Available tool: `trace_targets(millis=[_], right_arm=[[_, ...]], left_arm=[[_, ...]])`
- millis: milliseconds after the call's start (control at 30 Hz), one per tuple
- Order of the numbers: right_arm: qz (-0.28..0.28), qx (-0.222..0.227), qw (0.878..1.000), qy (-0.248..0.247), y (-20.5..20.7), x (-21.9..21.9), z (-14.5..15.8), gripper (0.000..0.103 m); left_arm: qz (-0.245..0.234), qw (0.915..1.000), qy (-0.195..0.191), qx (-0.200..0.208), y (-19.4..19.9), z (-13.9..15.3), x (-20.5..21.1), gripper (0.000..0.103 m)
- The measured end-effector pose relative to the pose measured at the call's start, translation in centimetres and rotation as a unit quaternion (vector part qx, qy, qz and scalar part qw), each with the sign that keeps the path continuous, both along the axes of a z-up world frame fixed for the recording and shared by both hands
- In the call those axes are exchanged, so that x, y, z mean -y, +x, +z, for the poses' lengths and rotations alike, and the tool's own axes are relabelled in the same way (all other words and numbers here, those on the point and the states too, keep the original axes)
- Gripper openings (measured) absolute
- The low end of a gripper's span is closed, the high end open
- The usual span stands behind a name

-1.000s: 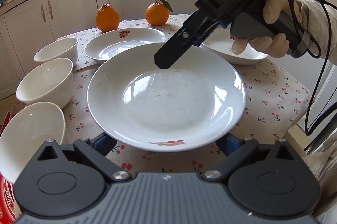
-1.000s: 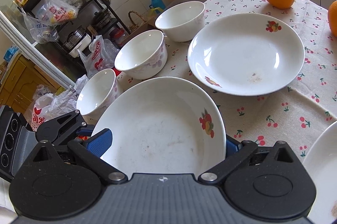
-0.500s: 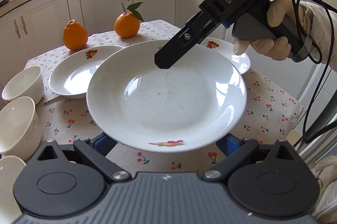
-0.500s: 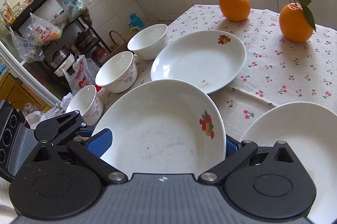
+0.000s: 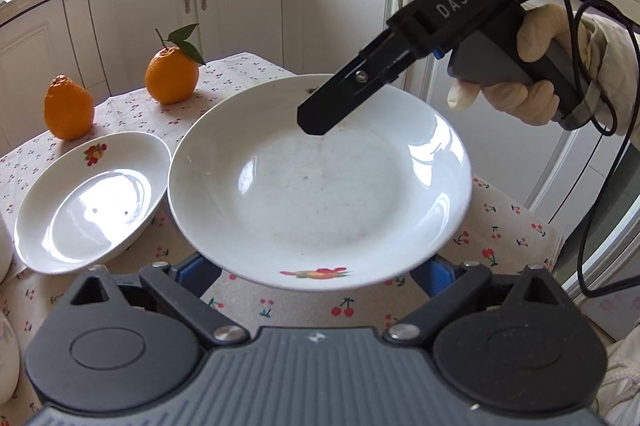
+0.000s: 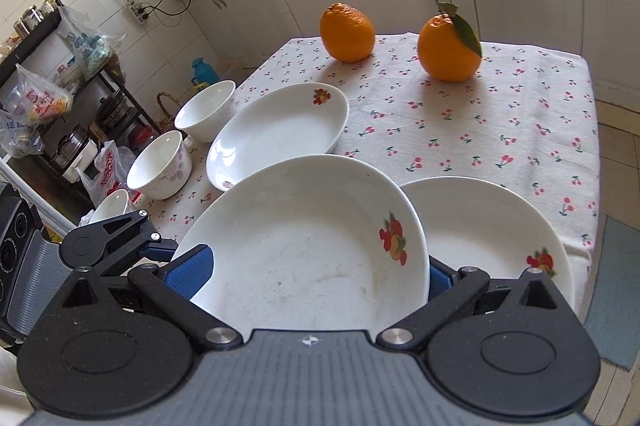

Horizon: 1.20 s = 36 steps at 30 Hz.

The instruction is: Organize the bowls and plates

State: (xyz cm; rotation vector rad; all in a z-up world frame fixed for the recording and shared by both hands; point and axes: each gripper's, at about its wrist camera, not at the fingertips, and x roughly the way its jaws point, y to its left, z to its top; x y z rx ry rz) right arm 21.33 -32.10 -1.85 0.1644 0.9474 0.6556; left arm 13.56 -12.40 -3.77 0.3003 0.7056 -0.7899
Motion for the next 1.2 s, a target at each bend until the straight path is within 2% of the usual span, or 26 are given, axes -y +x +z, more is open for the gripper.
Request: trace_targets(millis=[400,1200], right_arm=[[-0.047,-0.007,0.999,0.003,0.3,4.2,-1.3,0.103],[-0.070,-0.017,0.997,-0.008,0.0,5.9,-3.0,0.103]], left_arm=[[-0.023,0.9996,0.010,0.011,1.9,-0.7,3.4,0.099],[-0.047,0.9981,0.035,0.021,2.9,-1.4,5.3,0.099]])
